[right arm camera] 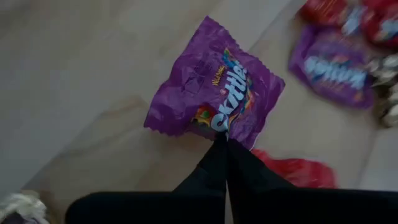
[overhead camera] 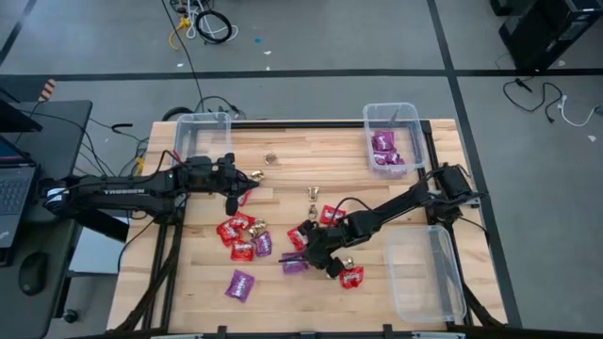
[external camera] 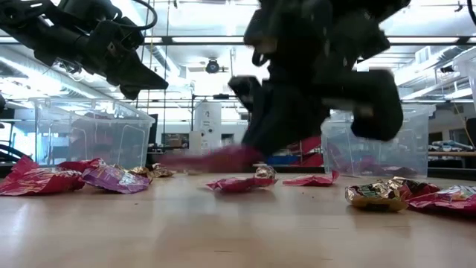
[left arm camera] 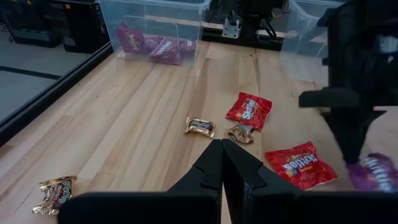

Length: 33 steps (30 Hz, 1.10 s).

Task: Sort candy
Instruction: Put the purple candy into the top right transparent bin

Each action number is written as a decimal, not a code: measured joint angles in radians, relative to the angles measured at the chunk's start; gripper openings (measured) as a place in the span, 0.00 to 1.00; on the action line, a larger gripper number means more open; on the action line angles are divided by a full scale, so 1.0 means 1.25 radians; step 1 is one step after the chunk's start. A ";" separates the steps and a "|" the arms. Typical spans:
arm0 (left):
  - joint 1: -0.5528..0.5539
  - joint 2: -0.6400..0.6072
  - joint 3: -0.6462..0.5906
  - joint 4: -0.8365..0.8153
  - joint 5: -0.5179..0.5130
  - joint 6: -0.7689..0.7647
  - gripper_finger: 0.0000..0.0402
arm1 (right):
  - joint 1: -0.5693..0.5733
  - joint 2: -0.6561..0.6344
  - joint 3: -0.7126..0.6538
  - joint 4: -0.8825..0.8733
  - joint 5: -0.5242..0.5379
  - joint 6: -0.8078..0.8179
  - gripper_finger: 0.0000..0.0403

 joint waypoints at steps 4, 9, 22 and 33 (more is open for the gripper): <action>0.000 0.000 -0.014 0.003 0.000 0.000 0.02 | 0.000 -0.037 0.000 -0.004 0.012 0.031 0.00; 0.000 0.000 -0.034 0.035 -0.001 -0.004 0.02 | -0.002 -0.082 0.000 -0.005 0.051 0.089 0.00; 0.000 0.000 -0.042 0.110 0.004 -0.025 0.02 | -0.004 -0.238 0.001 -0.149 0.211 0.194 0.00; 0.000 0.000 -0.042 0.139 0.007 -0.028 0.02 | -0.028 -0.413 0.002 -0.321 0.436 0.369 0.00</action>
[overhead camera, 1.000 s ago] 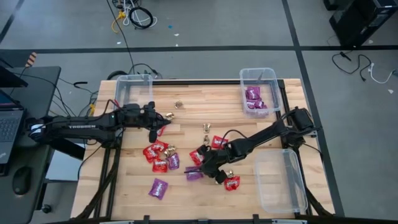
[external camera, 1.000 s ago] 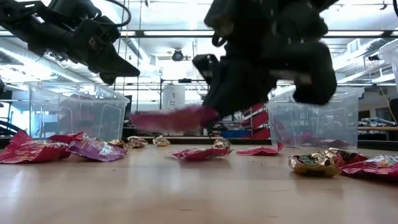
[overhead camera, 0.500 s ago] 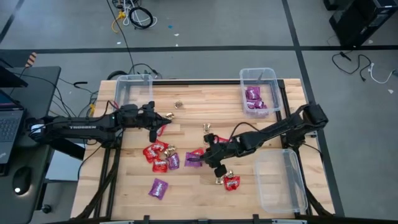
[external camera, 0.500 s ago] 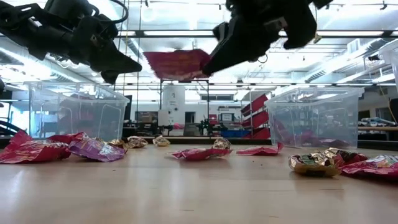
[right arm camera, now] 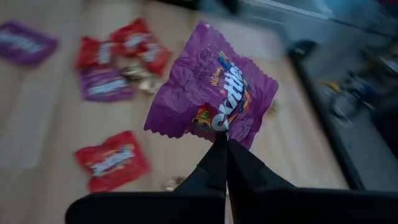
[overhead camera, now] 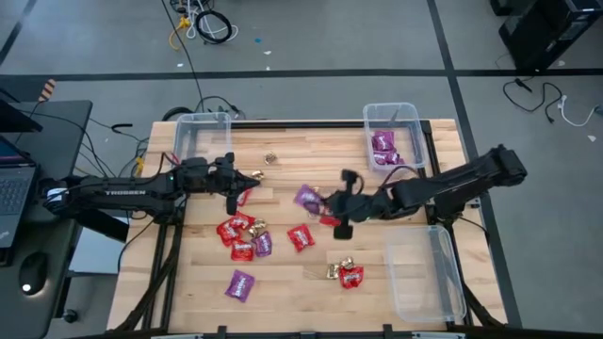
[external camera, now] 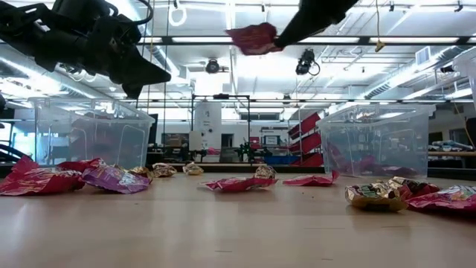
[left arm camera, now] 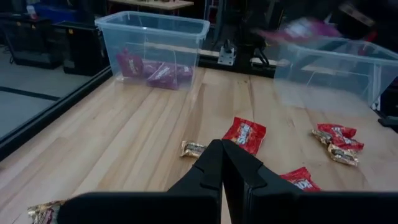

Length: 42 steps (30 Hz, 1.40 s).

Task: Sort candy
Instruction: Put the purple candy into the top right transparent bin

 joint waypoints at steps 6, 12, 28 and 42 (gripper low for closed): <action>0.000 0.000 0.000 0.054 0.000 0.000 0.02 | -0.042 -0.091 0.000 -0.111 0.066 0.149 0.00; 0.000 0.000 0.000 0.102 0.000 0.000 0.02 | -0.100 -0.167 0.000 -0.234 0.098 0.310 0.00; 0.000 0.000 0.000 0.131 0.000 0.000 0.02 | -0.311 -0.283 0.000 -0.579 0.095 0.565 0.00; 0.000 0.000 0.001 0.153 0.000 0.000 0.02 | -0.611 -0.281 0.000 -0.619 -0.061 0.456 0.00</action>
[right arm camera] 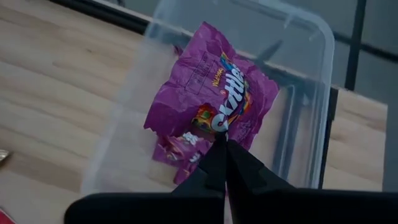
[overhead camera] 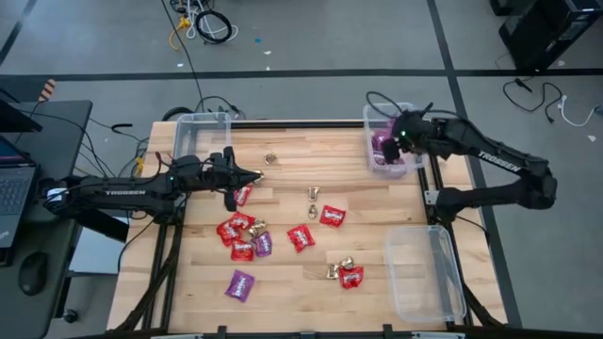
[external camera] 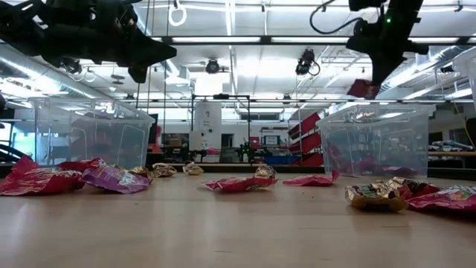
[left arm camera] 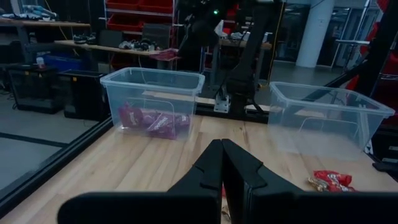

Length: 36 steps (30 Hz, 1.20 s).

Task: Sort candy
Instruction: Put the purple candy into the top right transparent bin

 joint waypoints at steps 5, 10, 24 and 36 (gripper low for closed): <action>0.000 0.000 0.000 0.000 0.000 0.000 0.02 | -0.092 0.000 0.000 0.001 -0.062 -0.052 0.00; 0.000 0.000 0.000 0.000 0.000 0.000 0.02 | -0.164 0.000 0.000 0.035 -0.112 -0.094 0.00; 0.000 0.000 0.000 -0.001 0.000 0.000 0.02 | -0.299 0.128 0.001 0.097 -0.186 -0.198 0.00; 0.000 0.000 0.000 -0.001 0.000 0.000 0.02 | -0.339 0.233 0.001 0.136 -0.182 -0.243 0.00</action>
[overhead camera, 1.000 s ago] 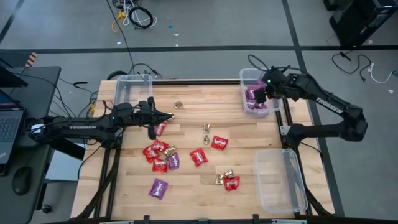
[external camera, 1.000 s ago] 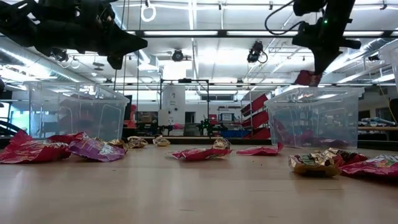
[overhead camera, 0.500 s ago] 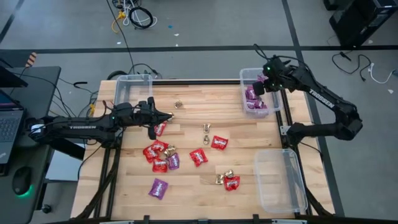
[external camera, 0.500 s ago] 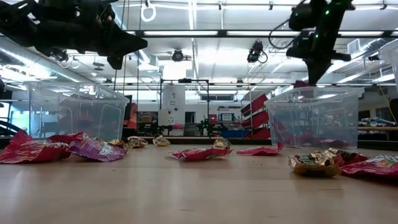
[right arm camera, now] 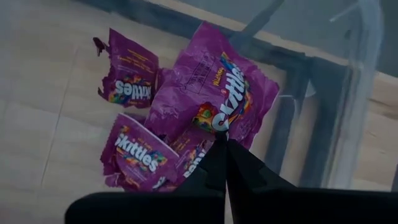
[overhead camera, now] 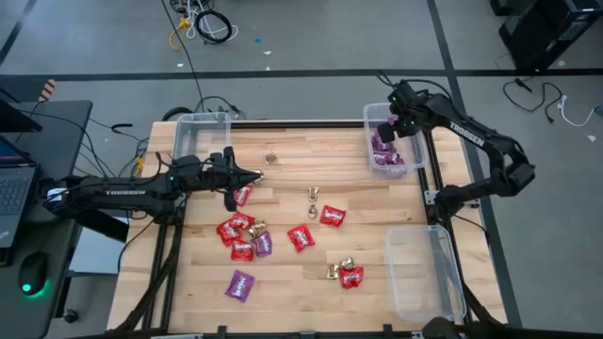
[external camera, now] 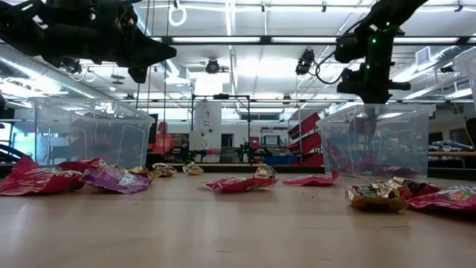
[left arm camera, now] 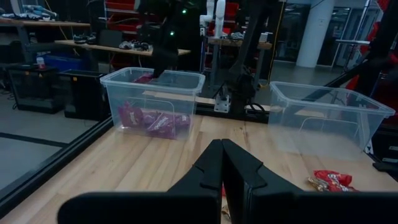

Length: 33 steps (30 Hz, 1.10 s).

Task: Sort candy
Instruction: Put the purple candy into the top right transparent bin

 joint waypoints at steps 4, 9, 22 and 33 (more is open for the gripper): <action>0.000 0.000 0.000 -0.001 0.000 0.000 0.02 | -0.001 0.015 0.000 0.006 0.003 -0.004 0.00; 0.000 0.000 0.000 -0.001 0.000 0.000 0.02 | -0.002 0.029 0.000 0.009 0.003 -0.015 0.00; 0.000 0.000 0.000 -0.003 0.000 0.000 0.02 | -0.007 0.029 -0.001 0.022 0.005 -0.021 0.00; 0.000 0.000 0.000 -0.007 0.000 0.004 0.02 | -0.007 0.029 -0.001 0.027 0.005 -0.012 0.04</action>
